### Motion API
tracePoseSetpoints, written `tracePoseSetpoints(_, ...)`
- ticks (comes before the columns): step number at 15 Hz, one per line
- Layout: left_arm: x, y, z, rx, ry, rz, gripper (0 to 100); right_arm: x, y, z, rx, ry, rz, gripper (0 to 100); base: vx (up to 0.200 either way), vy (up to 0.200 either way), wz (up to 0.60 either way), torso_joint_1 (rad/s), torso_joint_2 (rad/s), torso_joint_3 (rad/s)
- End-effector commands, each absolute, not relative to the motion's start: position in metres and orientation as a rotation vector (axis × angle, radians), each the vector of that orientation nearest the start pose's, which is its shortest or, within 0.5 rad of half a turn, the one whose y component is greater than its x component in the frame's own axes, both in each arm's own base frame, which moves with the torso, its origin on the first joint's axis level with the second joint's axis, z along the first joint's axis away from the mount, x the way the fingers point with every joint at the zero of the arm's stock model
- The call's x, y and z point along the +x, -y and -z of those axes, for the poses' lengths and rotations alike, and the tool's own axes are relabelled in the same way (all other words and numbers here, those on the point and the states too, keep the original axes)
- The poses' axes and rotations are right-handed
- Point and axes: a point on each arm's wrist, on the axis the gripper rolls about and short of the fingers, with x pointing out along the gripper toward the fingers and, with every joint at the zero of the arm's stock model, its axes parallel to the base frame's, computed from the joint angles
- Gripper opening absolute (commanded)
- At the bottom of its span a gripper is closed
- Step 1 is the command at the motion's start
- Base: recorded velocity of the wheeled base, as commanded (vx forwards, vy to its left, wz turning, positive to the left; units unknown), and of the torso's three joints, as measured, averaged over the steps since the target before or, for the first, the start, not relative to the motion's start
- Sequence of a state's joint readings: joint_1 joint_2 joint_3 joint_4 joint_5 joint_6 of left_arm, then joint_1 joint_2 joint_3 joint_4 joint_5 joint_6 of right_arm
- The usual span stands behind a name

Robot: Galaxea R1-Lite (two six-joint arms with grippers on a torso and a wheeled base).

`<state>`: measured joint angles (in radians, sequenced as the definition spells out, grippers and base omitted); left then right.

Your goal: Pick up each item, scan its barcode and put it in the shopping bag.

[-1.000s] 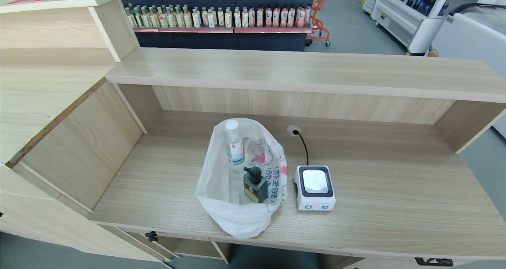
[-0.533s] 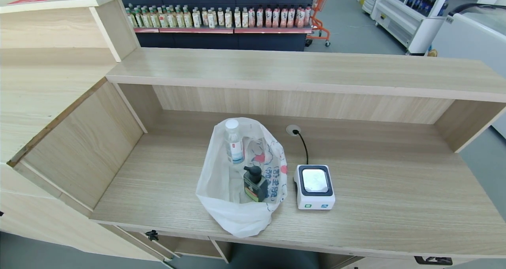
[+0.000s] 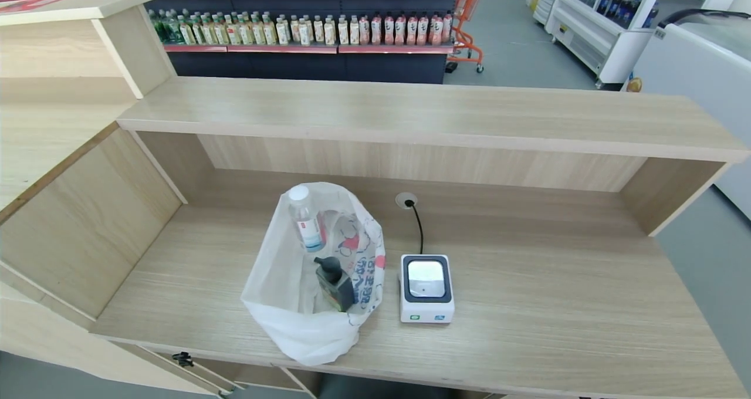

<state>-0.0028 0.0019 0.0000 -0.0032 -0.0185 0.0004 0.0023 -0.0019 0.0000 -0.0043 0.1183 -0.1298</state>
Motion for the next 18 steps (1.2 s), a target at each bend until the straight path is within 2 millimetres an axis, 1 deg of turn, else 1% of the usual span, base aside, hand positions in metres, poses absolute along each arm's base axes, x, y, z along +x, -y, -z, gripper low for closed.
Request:
tracePoseSetpoints(1,-0.0227,0.0003,-0.0758,0.0,0.002,0.021,100,-0.023,-0.0025,-0.075,-0.125,0.003,-0.12,100,0.0,0.0,0.0,0.0,0.0,0.0)
tracePoseSetpoints(4,-0.0219,0.0003,-0.0761,0.003,-0.009,0.023,100,-0.023,-0.0024,-0.0741,-0.114,-0.007,-0.116,100,0.0,0.0,0.0,0.0,0.0,0.0)
tracePoseSetpoints(5,-0.0227,0.0003,-0.0758,0.002,0.002,0.021,100,-0.023,-0.0025,-0.0741,-0.116,-0.007,-0.114,100,0.2,0.0,0.0,-0.007,0.01,0.007)
tracePoseSetpoints(18,-0.0227,0.0003,-0.0758,0.0,0.002,0.02,100,-0.023,-0.0024,-0.0739,-0.094,-0.01,-0.116,100,0.0,0.0,0.0,0.0,0.0,0.0)
